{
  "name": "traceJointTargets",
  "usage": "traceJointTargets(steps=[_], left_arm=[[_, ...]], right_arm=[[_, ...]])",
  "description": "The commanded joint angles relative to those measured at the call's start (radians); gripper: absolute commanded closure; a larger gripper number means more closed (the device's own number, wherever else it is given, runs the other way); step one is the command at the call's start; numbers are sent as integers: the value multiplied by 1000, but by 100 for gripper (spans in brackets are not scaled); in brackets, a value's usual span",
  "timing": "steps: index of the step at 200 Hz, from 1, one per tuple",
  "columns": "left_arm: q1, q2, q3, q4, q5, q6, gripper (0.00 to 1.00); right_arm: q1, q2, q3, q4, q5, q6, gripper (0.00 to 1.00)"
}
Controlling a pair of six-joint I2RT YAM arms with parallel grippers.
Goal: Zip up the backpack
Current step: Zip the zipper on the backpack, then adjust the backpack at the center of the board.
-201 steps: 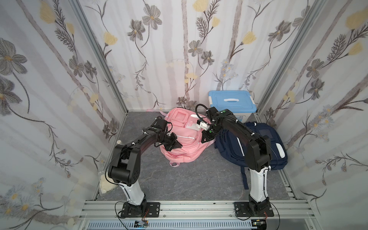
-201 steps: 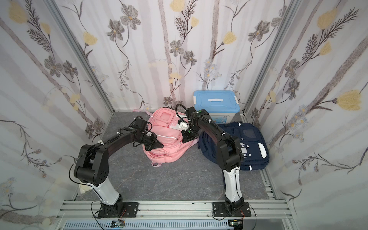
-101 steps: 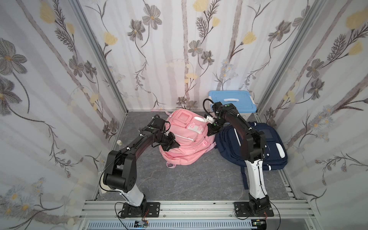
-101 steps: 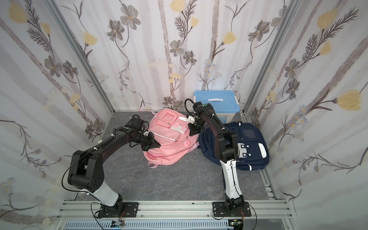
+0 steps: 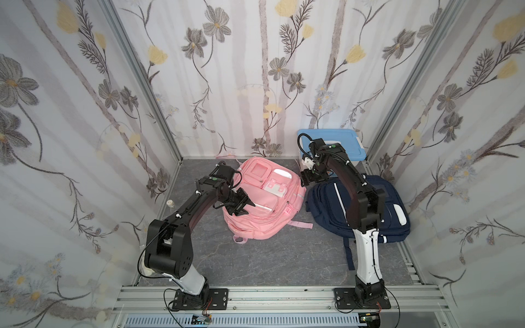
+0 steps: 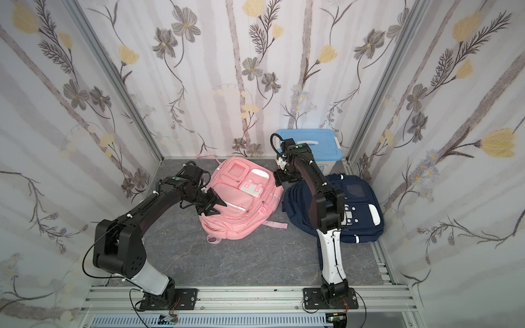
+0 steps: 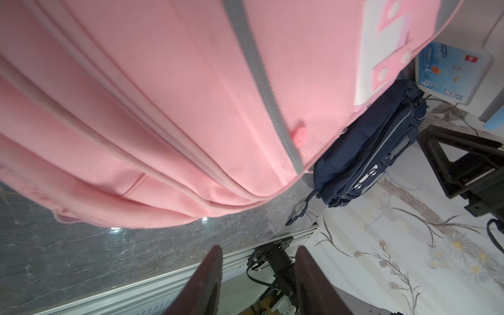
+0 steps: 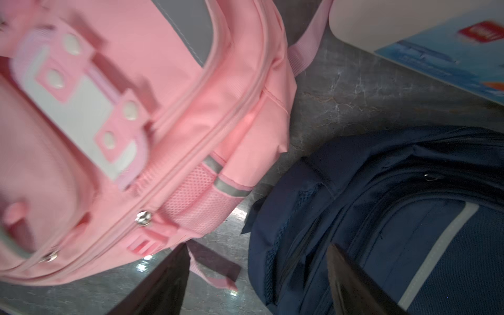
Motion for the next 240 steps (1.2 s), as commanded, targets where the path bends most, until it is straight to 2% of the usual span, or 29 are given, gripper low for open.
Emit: traceJointTargets(steps=[1,21,41,62,84,103,121,135,150,161,190,210,240], left_arm=[[3,-44,98,-176,-136,99,38],[22,-69,166,-241,-217,158,31],[131,-22,178,-192,-222,210,32],[223,163,303,-152,-209,306,36],[236,396,547,-185,-305,456,37],[236,564,706,-154,-276,539,39],[236,685,806,-138,-281,552,39],[236,751,838,-105,-296,567,41],[237,811,868,-84,-264,576,41],[235,843,883,-67,-201,571,44],[208,848,835,18,-124,556,56],[188,841,789,47,-84,558,68],[178,761,618,165,-15,513,100]], right_arm=[[24,-107,-65,34,-93,118,20],[71,-205,-243,129,-108,222,17],[124,-332,-495,347,-143,384,17],[210,-430,-684,506,-109,511,17],[269,-520,-868,640,-35,645,16],[265,-550,-1042,855,-75,763,14],[264,-477,-1041,861,-60,761,15],[264,-425,-1027,864,-29,765,15],[262,-382,-989,868,-13,758,15],[260,-347,-953,867,-17,755,14],[241,-281,-947,864,-36,769,15],[212,-231,-933,864,-63,759,17],[171,-140,-825,798,-87,702,22]])
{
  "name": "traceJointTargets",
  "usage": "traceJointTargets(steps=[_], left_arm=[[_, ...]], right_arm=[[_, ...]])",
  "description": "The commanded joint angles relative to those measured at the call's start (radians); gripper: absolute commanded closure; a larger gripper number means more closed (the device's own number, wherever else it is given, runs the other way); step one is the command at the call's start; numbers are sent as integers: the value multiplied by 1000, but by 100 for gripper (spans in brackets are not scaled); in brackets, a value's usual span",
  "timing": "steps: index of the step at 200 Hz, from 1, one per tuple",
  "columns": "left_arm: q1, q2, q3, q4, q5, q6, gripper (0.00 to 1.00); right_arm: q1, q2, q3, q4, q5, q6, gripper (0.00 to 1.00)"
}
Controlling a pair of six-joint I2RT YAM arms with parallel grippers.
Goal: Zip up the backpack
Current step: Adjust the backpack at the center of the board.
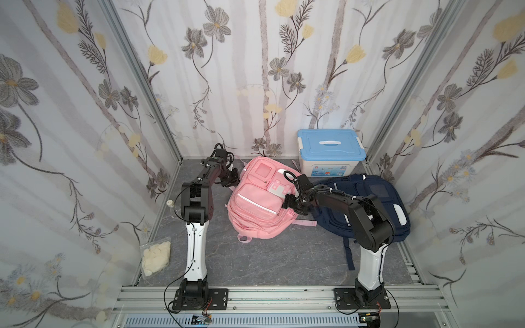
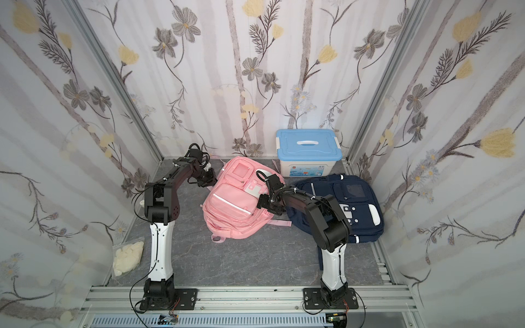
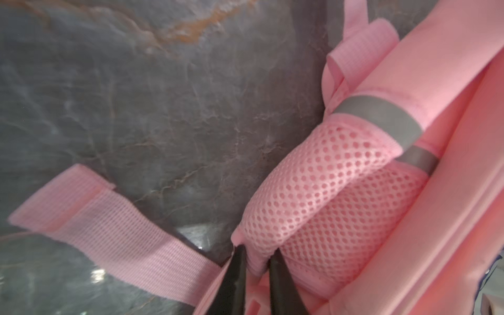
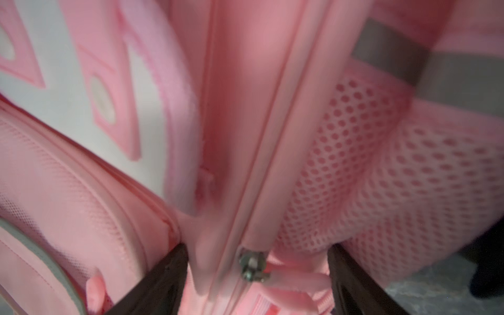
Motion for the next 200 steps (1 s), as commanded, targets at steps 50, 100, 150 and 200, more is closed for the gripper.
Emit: traceJointTargets(steps=[50,100,150,200], left_arm=[[-11,-289,-448,145,96,-55,100],[-16,-597,-801,124,54,-126,100],[-41,-731,-870,9,-15,-248,100],[-30,-748,-780,-138,-93,-173,77]], right_arm=[[-47,232,349,-212,-68,-184,67],[-77,286,479,-316,-48,-296,53],[-134,490,876,-488,-38,-408,42],[-161,421,877,-505,-33,-421,22]])
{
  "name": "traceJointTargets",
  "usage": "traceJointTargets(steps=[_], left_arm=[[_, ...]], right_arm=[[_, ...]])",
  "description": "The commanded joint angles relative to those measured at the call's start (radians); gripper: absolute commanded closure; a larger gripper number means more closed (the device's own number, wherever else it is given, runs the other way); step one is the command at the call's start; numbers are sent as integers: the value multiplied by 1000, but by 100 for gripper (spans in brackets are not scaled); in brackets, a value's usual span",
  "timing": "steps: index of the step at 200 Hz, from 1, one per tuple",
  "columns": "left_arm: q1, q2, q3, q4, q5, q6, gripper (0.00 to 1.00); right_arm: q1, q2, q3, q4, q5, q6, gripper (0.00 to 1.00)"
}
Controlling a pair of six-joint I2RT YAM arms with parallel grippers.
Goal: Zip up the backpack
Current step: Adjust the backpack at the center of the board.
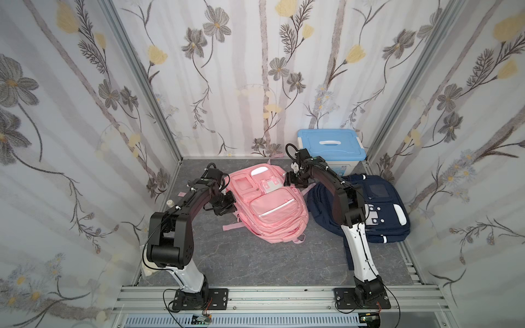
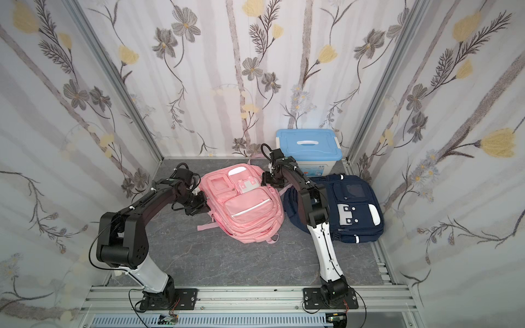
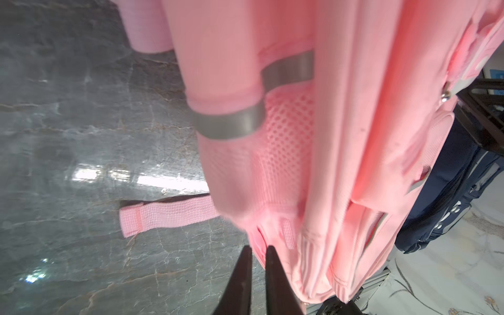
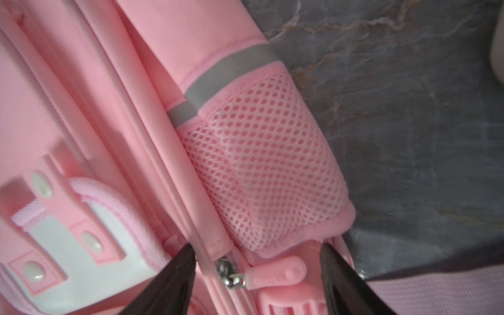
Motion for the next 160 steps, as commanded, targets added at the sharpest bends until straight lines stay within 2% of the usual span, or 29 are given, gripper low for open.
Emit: traceJointTargets(steps=[1,51,72,91,126,143,160], left_arm=[[8,-19,21,-98,-57,35,76],[49,-6,47,-102,-49,83,62],[83,38,46,-16,6,105,54],[88,109,73,39,82,124,54],[88,168,12,162,114,101,56],[86,176,-16,223,125,72,62],[79,194,-21,220,106,76,70]], right_arm=[[-3,-71,-20,-41,26,-16,22],[53,-276,-108,-41,51,8,19],[105,-363,-148,-41,57,24,19],[186,-448,-199,-39,83,52,19],[329,-577,-364,62,61,173,18],[376,-616,-494,170,15,267,20],[440,-656,-592,247,71,280,21]])
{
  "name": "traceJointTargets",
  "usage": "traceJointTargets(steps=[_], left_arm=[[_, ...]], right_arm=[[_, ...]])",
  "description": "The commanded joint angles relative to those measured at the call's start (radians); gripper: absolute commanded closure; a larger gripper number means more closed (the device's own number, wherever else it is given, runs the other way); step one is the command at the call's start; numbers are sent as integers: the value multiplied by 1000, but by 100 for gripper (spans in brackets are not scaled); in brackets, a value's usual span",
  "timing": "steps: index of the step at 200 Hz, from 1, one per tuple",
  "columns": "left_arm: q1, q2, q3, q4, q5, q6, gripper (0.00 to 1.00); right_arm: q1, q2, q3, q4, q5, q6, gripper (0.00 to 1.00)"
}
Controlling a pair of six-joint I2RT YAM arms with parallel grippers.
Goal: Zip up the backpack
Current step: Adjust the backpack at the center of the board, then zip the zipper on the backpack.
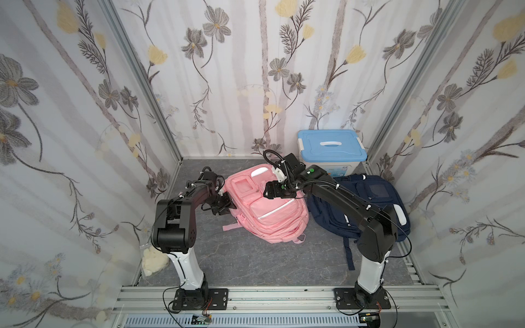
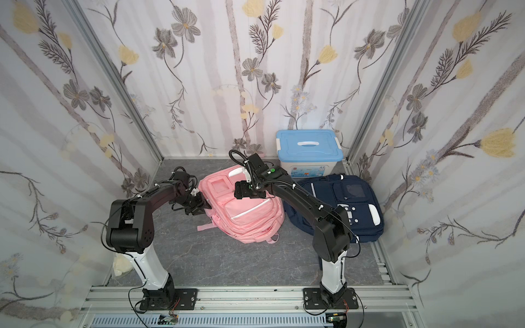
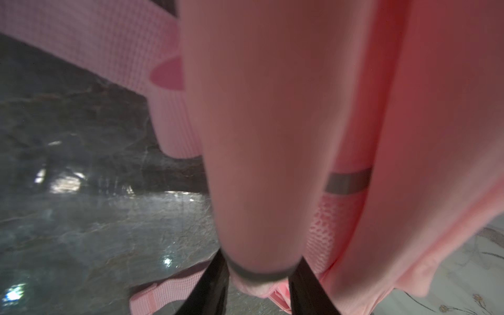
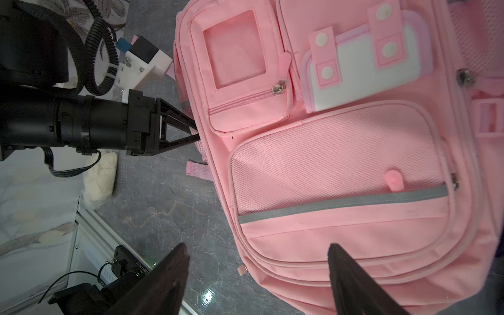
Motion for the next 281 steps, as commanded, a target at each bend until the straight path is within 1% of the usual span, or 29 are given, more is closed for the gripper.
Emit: traceJointTargets(steps=[1,10,14,19,22,35,57,73,87,99,116,129,148,169,173,187,203,230,240,254,281], left_arm=[[-7,17,-11,70,11,-8,70],[-7,22,-22,94,18,-19,73],[-7,24,-28,107,25,-30,76],[-8,28,-32,126,35,-44,81],[-9,30,-34,136,42,-51,84],[-11,34,-30,160,76,-83,100],[-15,6,-13,164,130,-119,100],[-15,-24,-4,156,174,-157,100],[-15,-48,-10,171,218,-219,100],[-16,-71,-30,206,265,-297,100],[-18,-109,-68,270,317,-401,100],[-18,-136,-79,274,329,-439,100],[-18,-177,-82,269,332,-484,100],[-20,-219,-91,283,319,-520,100],[-21,-225,-94,286,314,-526,100],[-28,-243,-112,316,303,-561,100],[-35,-257,-133,353,305,-599,100],[-38,-265,-134,343,297,-593,100],[-38,-265,-132,348,302,-597,100],[-37,-270,-134,349,309,-600,100],[-39,-296,-136,340,317,-596,100]], right_arm=[[69,-47,-100,146,29,94,21],[107,-51,-112,155,69,70,21],[125,-49,-112,155,80,59,21],[134,-40,-110,156,82,45,21],[166,-33,-109,156,82,38,21],[214,1,-108,157,81,11,23],[292,31,-109,163,130,-19,29],[346,44,-99,172,185,-46,29],[372,63,-101,183,223,-46,29],[388,69,-126,209,269,-55,30],[400,67,-174,287,327,-58,31],[409,64,-208,358,359,-46,33],[441,60,-276,486,447,-56,34],[491,63,-344,610,614,-76,35],[495,63,-355,636,630,-73,35],[515,67,-405,737,752,-30,34],[532,89,-440,832,882,-33,34],[529,163,-431,919,1019,-85,34],[516,179,-435,950,1023,-78,34],[491,199,-438,983,972,-46,34],[475,210,-432,1032,983,-56,34]])
